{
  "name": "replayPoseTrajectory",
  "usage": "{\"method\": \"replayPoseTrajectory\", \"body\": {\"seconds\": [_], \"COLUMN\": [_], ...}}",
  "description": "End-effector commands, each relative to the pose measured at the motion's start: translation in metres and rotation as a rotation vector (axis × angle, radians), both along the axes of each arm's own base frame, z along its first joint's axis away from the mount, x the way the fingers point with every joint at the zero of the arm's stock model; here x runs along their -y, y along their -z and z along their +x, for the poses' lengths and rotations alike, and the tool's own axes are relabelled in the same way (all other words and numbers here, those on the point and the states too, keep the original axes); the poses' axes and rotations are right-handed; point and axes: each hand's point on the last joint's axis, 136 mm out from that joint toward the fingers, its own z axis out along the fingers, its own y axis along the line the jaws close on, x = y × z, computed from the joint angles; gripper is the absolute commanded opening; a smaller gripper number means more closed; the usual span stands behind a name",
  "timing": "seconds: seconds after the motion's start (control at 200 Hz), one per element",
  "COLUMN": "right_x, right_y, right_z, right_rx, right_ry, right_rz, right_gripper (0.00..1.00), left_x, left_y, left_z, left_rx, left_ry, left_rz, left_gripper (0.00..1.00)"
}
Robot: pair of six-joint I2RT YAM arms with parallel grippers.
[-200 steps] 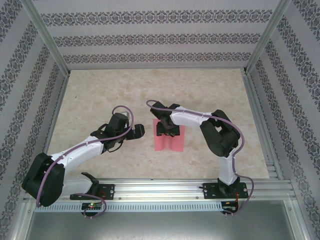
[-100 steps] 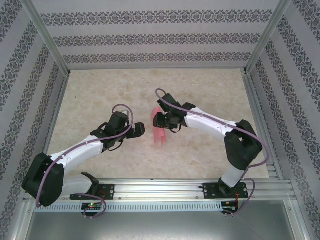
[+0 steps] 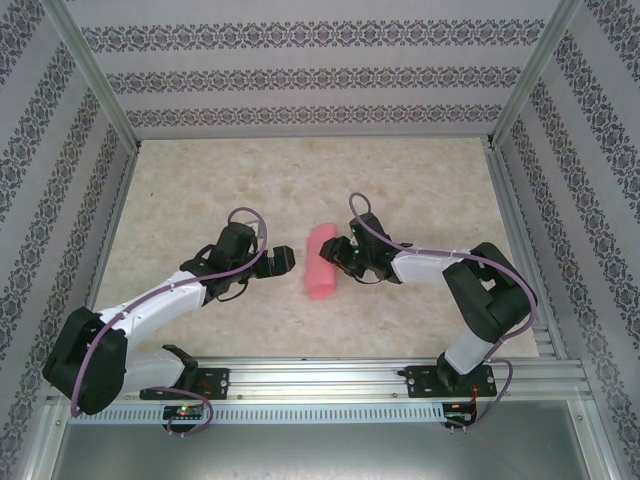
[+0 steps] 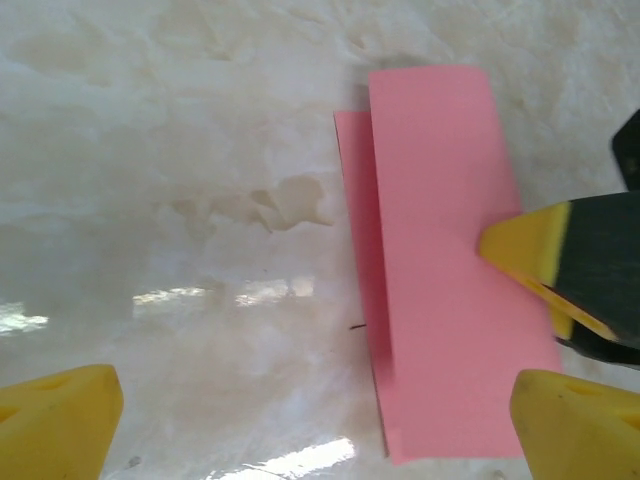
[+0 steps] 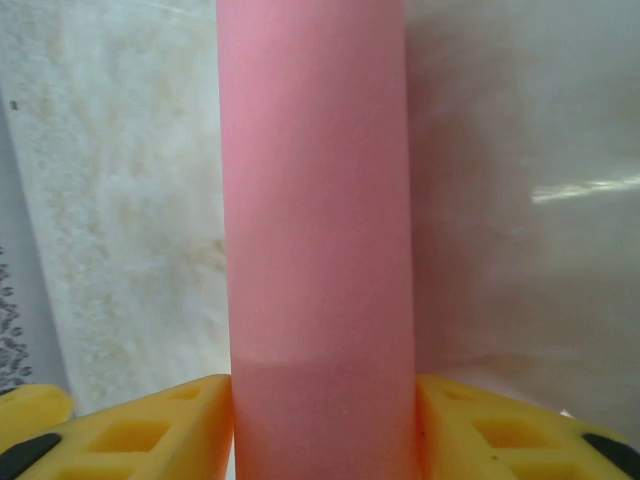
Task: Fold a paper plane with a square sheet of paper (pick it up from the middle)
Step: Fold the square sheet of paper in half at the center of the table, then hold the square sheet of paper at the center of the table.
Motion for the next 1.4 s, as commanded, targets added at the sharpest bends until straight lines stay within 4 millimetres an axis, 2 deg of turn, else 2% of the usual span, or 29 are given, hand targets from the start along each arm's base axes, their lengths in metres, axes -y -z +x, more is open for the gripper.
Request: {"method": "replayPoseTrajectory", "body": {"seconds": [0.0, 0.15, 0.43, 0.629, 0.894, 1.394], "right_x": [0.001, 0.021, 0.038, 0.034, 0.028, 0.027], "right_y": [-0.013, -0.009, 0.005, 0.013, 0.02, 0.037], "right_z": [0.007, -0.002, -0.011, -0.008, -0.009, -0.019], "right_rx": [0.064, 0.057, 0.005, -0.013, -0.03, -0.093], "right_ry": [0.013, -0.024, -0.118, -0.149, -0.164, -0.216], "right_rz": [0.034, -0.107, -0.28, -0.299, -0.321, -0.417], "right_gripper": [0.57, 0.63, 0.64, 0.63, 0.69, 0.76], "left_x": [0.019, 0.03, 0.042, 0.034, 0.024, 0.028], "left_y": [-0.02, -0.015, -0.003, 0.003, 0.003, 0.004], "left_z": [0.009, 0.007, 0.009, 0.017, 0.019, 0.02], "left_rx": [0.043, 0.017, -0.035, -0.045, -0.04, -0.047], "left_ry": [0.069, 0.109, 0.119, 0.022, -0.03, -0.02], "left_rz": [-0.077, -0.112, -0.122, -0.115, -0.095, -0.101], "left_gripper": [1.0, 0.95, 0.82, 0.75, 0.75, 0.73]}}
